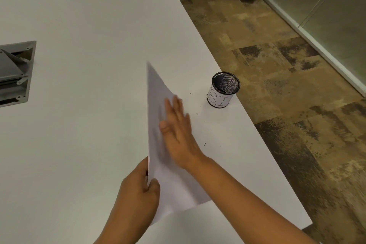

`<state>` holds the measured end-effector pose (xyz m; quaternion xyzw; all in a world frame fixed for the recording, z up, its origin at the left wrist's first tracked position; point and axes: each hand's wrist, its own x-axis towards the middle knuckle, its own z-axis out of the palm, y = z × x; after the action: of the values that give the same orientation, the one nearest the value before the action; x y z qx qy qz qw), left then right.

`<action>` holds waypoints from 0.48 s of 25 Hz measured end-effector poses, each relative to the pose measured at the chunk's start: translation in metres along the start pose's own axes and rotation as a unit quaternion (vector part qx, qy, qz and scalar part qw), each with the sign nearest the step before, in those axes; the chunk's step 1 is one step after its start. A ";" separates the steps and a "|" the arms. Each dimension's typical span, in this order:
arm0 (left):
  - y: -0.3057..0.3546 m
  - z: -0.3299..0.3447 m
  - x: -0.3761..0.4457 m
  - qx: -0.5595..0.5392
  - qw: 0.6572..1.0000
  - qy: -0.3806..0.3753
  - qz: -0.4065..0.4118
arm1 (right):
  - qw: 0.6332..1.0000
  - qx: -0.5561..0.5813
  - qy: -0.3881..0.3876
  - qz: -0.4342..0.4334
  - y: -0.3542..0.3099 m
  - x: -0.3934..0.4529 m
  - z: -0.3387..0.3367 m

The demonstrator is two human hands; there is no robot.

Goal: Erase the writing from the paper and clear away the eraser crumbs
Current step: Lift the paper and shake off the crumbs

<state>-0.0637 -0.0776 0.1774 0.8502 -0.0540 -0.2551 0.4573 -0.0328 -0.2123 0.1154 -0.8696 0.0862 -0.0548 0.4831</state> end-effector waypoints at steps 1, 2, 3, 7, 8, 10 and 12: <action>-0.002 0.002 0.001 0.003 1.000 -0.007 -0.002 | 0.998 0.011 -0.001 -0.055 -0.006 0.002 0.008; -0.003 0.002 0.000 0.005 1.000 -0.010 -0.001 | 0.998 0.008 -0.012 -0.067 -0.006 0.006 0.013; -0.004 0.002 0.000 0.005 1.000 -0.009 0.004 | 0.999 -0.005 -0.024 -0.030 -0.002 0.012 0.014; -0.008 -0.005 0.000 0.001 1.000 0.013 -0.005 | 0.988 -0.054 0.009 0.142 0.018 0.015 0.000; -0.011 -0.005 0.001 0.003 1.000 0.013 -0.011 | 0.996 -0.045 0.025 0.069 0.015 0.010 0.003; -0.013 -0.005 0.003 0.009 1.000 0.009 -0.016 | 0.999 -0.034 -0.009 -0.013 0.012 0.000 0.010; -0.011 -0.006 0.002 0.005 1.000 0.013 -0.009 | 0.994 -0.037 -0.041 0.098 0.019 -0.007 0.009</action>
<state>-0.0611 -0.0675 0.1702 0.8559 -0.0419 -0.2482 0.4518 -0.0398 -0.2134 0.0945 -0.8757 0.1532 0.0320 0.4568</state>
